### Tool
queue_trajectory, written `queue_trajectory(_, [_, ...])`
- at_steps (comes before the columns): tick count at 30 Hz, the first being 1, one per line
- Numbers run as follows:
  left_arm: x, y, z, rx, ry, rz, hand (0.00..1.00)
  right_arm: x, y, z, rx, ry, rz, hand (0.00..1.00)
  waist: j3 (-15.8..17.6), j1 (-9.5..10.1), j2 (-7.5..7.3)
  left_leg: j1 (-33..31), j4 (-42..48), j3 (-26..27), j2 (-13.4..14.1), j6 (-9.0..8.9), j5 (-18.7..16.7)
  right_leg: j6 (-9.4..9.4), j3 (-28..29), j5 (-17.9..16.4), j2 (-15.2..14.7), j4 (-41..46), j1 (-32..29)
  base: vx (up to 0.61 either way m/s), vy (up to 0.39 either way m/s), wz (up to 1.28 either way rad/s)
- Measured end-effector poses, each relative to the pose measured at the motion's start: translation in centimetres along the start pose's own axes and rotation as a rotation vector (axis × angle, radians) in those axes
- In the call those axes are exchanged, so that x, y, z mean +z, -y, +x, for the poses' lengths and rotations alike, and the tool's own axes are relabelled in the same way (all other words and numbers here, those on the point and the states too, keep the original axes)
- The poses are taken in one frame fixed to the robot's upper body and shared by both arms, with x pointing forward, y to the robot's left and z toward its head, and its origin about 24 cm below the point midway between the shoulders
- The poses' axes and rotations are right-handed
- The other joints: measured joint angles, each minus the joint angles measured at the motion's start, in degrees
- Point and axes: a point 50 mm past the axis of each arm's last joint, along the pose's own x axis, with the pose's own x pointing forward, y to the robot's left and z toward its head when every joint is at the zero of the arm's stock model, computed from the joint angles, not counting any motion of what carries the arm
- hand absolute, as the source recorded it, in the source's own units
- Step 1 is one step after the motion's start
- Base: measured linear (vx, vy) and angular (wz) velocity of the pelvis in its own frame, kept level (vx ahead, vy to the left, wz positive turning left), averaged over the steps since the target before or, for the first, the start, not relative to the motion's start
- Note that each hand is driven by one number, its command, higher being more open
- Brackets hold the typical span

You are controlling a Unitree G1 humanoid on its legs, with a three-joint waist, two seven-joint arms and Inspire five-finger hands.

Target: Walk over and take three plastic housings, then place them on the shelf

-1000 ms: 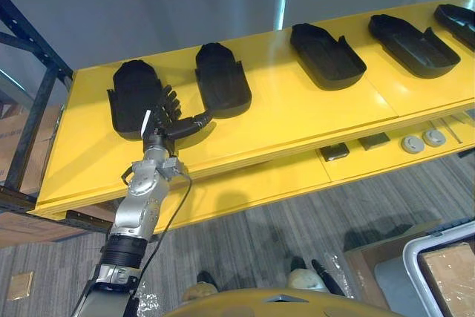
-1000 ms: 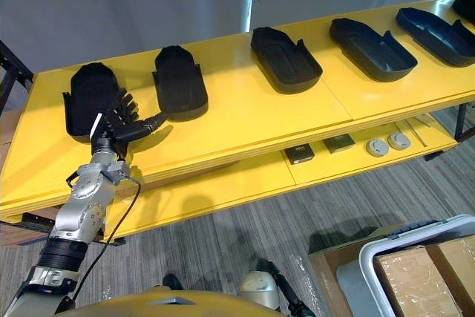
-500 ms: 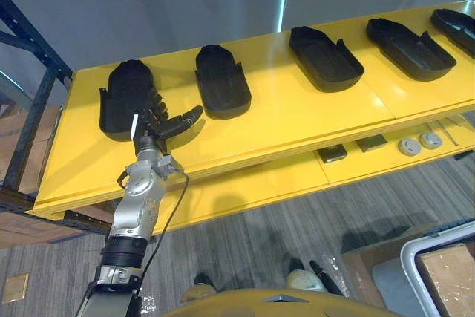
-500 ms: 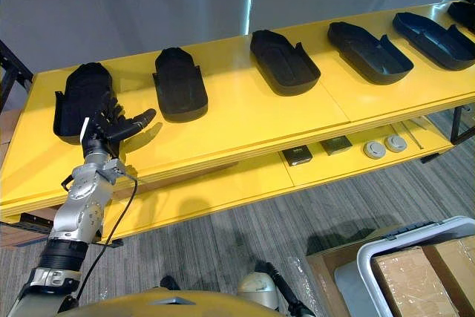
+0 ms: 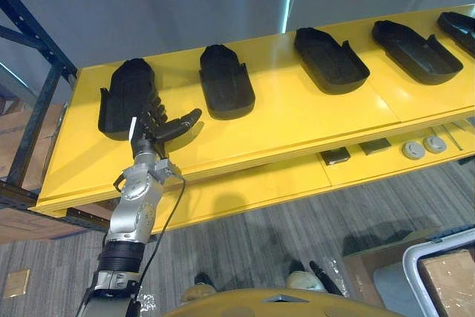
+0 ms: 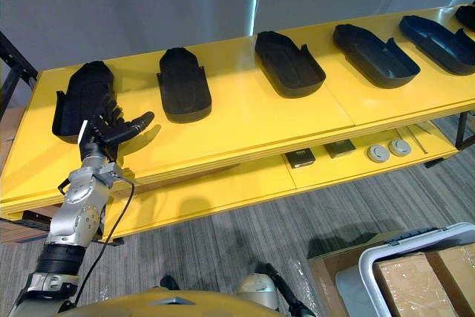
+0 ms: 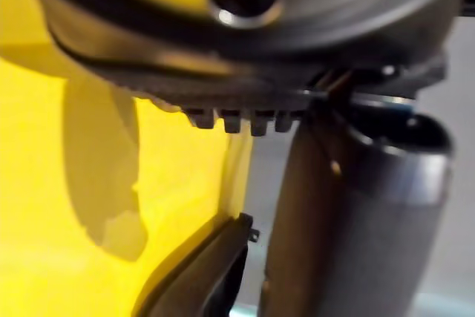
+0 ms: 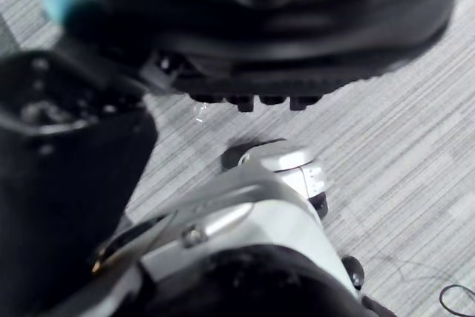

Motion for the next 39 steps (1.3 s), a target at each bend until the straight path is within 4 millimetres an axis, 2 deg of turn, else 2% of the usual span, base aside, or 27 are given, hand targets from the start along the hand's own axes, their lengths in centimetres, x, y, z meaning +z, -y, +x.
queue_trajectory(9, [3.6,4.0,-1.2,-0.322,0.212,-0.029,1.0,-0.4,0.2,0.0,-0.009,-0.006,0.015,1.0,-0.5,0.16,0.53,-0.1,0.0,0.2,0.0,0.0,0.0,0.01,0.3,0.0,0.0,0.0,0.0,0.0,0.0,0.01])
queue_trajectory(12, [4.3,5.3,-1.8,-0.466,0.269,-0.046,1.0,-0.6,0.5,0.0,-0.018,0.0,0.036,1.0,-0.9,0.45,1.08,-0.1,-0.1,0.3,0.0,0.0,0.0,0.01,0.3,0.0,0.1,0.0,0.0,0.0,0.0,0.0])
queue_trajectory(16, [4.1,6.8,-3.0,-0.681,0.264,-0.109,1.0,-0.9,0.9,0.0,-0.03,-0.003,0.049,1.0,-1.6,1.12,1.81,-0.1,-0.1,0.3,0.0,0.0,0.0,0.0,0.3,0.0,0.1,0.0,0.0,0.0,0.0,0.0])
queue_trajectory(21, [0.7,7.5,-6.1,-0.964,0.131,-0.148,1.0,-0.9,1.3,0.0,-0.042,-0.004,0.042,1.0,-2.9,1.62,2.26,0.2,-0.3,0.0,0.0,0.0,0.0,-0.03,-0.1,0.0,0.1,-0.2,0.4,0.0,0.0,0.01])
queue_trajectory(23, [-1.1,7.7,-7.5,-1.113,0.024,-0.145,1.0,-0.7,1.3,0.0,-0.043,0.0,0.036,1.0,-2.9,1.83,2.18,0.7,-0.4,-0.5,0.0,0.0,0.0,-0.14,-0.6,-0.1,0.0,-0.3,1.1,-0.01,0.0,0.07])
queue_trajectory(25, [-3.3,8.0,-9.4,-1.285,-0.144,-0.148,1.0,-0.3,1.2,0.0,-0.04,0.007,0.031,1.0,-3.3,1.99,2.2,0.7,-0.4,-0.9,0.0,0.0,0.0,-0.37,-1.3,-0.3,0.0,-0.4,1.2,-0.03,-0.002,0.09])
queue_trajectory(27, [-6.9,8.5,-12.3,-1.432,-0.431,-0.116,1.0,0.7,0.9,0.1,-0.03,0.023,0.026,1.0,-3.4,2.14,2.2,0.7,-0.4,-1.6,-0.1,0.01,0.0,-0.56,-2.1,-0.4,0.0,-1.1,2.0,-0.01,-0.006,0.11])
queue_trajectory(28, [-7.9,8.4,-13.1,-1.431,-0.504,-0.118,1.0,1.0,0.7,0.2,-0.027,0.028,0.024,1.0,-3.5,2.09,2.12,0.7,-0.4,-1.7,-0.1,0.01,0.0,-0.56,-2.1,-0.4,0.0,-1.1,2.0,-0.01,-0.005,0.08])
queue_trajectory(30, [-11.1,7.1,-15.1,-1.298,-0.731,-0.16,1.0,1.7,0.5,0.2,-0.019,0.044,0.017,1.0,-4.3,1.87,2.5,0.6,-0.4,-2.1,-0.1,0.0,0.0,-0.52,-2.5,-0.4,0.0,-1.2,2.2,0.01,-0.004,0.1])
queue_trajectory(32, [-13.6,5.4,-15.5,-1.074,-0.868,-0.143,1.0,2.0,0.3,0.3,-0.012,0.051,0.002,1.0,-4.4,2.52,2.37,0.6,-0.4,-3.2,-0.1,0.0,0.1,-0.45,-3.7,-0.5,0.0,-1.4,3.1,0.01,-0.009,0.23])
queue_trajectory(33, [-15.0,4.1,-15.5,-0.888,-0.919,-0.143,1.0,2.0,0.3,0.3,-0.01,0.049,0.0,1.0,-4.5,3.23,2.02,0.6,-0.4,-3.7,-0.1,-0.02,0.1,-0.44,-4.2,-0.5,0.0,-1.5,3.4,0.0,-0.008,0.22])
queue_trajectory(34, [-15.7,3.3,-15.4,-0.786,-0.939,-0.148,1.0,2.0,0.3,0.3,-0.008,0.047,0.0,1.0,-4.4,3.43,1.75,0.6,-0.4,-4.0,-0.1,0.0,0.2,-0.42,-4.6,-0.5,0.0,-1.6,3.8,0.01,-0.009,0.28])
queue_trajectory(36, [-17.9,-0.3,-15.5,-0.41,-0.998,-0.069,1.0,1.6,0.1,0.3,-0.005,0.025,-0.015,1.0,-4.7,4.18,0.31,0.6,-0.4,-5.7,-0.2,-0.01,0.3,-0.24,-6.3,-0.5,0.0,-2.0,5.2,0.01,-0.009,0.33])
queue_trajectory(37, [-18.3,-1.4,-15.7,-0.34,-1.01,-0.041,1.0,1.5,0.0,0.3,-0.005,0.019,-0.022,1.0,-4.9,4.55,-0.07,0.6,-0.4,-5.9,-0.2,-0.02,0.4,-0.08,-6.6,-0.5,0.0,-2.0,5.4,0.02,-0.007,0.25])
queue_trajectory(39, [-19.5,-4.8,-17.6,-0.12,-1.05,0.072,1.0,1.4,-0.6,0.4,-0.007,0.011,-0.033,1.0,-5.0,4.87,-1.26,0.8,-0.4,-7.1,-0.5,-0.02,0.4,0.2,-7.7,-0.7,-0.1,-2.0,6.5,0.02,-0.006,0.22])
